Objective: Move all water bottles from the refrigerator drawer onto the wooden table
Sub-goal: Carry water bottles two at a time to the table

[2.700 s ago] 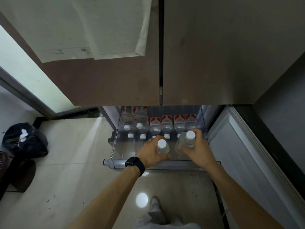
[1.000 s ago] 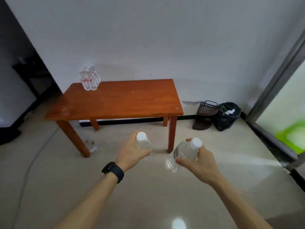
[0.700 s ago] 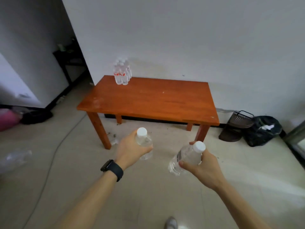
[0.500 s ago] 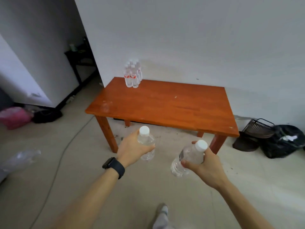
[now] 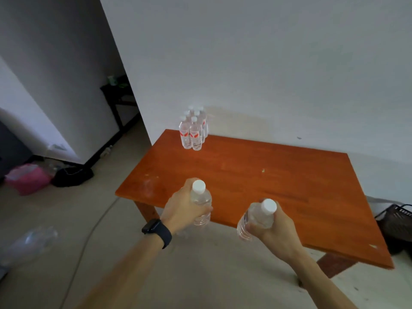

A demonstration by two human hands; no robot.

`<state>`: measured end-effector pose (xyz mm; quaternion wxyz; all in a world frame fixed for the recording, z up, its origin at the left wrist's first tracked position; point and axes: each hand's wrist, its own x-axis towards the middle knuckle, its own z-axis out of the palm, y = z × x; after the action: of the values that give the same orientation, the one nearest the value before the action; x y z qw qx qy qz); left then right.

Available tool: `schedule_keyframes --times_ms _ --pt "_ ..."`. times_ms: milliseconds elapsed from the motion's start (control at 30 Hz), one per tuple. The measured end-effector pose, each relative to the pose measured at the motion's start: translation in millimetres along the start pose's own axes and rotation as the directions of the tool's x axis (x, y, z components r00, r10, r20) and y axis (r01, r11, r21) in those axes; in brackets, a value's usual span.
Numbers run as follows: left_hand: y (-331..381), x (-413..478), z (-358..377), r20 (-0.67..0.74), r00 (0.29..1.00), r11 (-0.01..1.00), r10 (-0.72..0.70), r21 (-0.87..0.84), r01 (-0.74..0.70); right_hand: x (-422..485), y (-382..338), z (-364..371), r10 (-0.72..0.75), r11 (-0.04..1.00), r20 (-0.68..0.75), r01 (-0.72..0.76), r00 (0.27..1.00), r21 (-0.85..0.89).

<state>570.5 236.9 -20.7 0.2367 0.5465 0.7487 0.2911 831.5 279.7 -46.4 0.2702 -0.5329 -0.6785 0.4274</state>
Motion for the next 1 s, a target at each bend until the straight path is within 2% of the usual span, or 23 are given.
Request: schedule_keyframes --times_ms 167,367,533,733,833,1000 --pt "-25.4 96.8 0.8 0.012 1.000 1.000 -0.006 -0.003 0.006 93.4 -0.3 21.0 0.037 0.999 0.006 -0.037 0.999 0.010" --pt "-62.4 226.1 7.5 0.139 0.990 1.000 0.016 -0.022 -0.013 208.9 -0.4 60.6 0.096 0.994 0.006 -0.096 0.995 -0.042" --pt "-74.4 327.7 5.4 0.246 0.967 0.994 0.058 0.077 -0.079 294.3 -1.4 80.0 0.140 0.985 0.020 -0.137 0.990 -0.100" --pt "-69.5 424.5 22.8 0.170 0.985 0.982 0.029 0.179 -0.059 388.7 4.8 86.0 0.174 0.965 -0.013 -0.173 0.985 -0.196" --pt "-64.9 473.2 40.9 0.132 0.991 0.989 -0.002 0.150 -0.018 439.4 14.9 89.1 0.213 0.949 -0.033 -0.215 0.977 -0.229" --pt "-56.7 555.2 66.9 0.083 0.995 0.995 -0.055 0.087 0.047 524.6 18.4 92.7 0.199 0.952 -0.105 -0.218 0.974 -0.217"
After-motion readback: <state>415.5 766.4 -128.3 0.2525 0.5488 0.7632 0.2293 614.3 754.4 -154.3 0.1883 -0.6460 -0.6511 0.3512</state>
